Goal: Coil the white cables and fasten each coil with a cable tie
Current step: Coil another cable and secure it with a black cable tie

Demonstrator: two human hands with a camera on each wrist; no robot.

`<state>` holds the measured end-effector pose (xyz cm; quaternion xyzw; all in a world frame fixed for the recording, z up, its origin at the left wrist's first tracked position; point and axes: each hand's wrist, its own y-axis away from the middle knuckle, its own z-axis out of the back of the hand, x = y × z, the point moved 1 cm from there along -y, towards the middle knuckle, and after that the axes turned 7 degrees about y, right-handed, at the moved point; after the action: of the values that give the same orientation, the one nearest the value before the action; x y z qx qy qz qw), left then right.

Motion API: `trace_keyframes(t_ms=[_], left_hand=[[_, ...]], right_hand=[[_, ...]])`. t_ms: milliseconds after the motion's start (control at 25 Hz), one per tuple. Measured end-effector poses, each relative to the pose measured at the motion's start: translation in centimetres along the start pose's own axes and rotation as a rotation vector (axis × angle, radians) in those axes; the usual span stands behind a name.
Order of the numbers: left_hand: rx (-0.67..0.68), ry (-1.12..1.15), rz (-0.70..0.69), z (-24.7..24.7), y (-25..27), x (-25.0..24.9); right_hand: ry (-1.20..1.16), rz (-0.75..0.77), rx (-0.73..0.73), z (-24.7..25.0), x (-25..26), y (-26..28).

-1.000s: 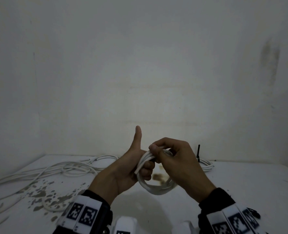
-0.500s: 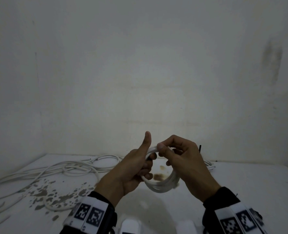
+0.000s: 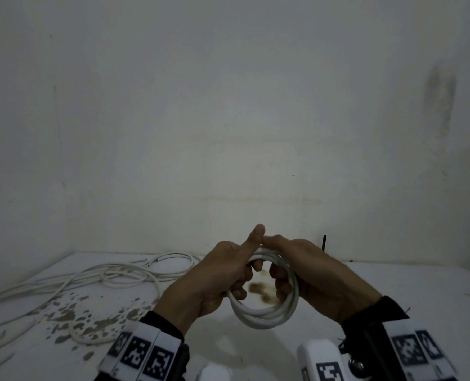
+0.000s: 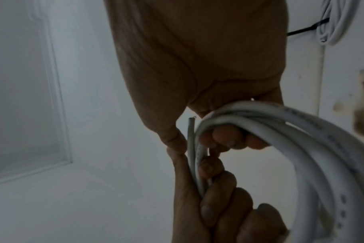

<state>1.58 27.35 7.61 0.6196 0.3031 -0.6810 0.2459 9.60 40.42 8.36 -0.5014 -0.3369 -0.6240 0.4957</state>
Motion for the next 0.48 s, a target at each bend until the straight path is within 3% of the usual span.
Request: trace_keyframes(t_ms=[200,360,480], left_hand=[[-0.023,0.188,0.030,-0.4,-0.3,0.4],[0.043,0.522,0.122,-0.9,-0.3,1.2],[-0.014,0.760,0.081,-2.0,-0.7,1.6]], right_hand=[[-0.225,0.019,-0.064,0.1,0.1,-0.5],[-0.400,0.067,-0.186,1.0,0.6,-1.0],[-0.410,0.080,-0.266,0.8,0.5,-1.1]])
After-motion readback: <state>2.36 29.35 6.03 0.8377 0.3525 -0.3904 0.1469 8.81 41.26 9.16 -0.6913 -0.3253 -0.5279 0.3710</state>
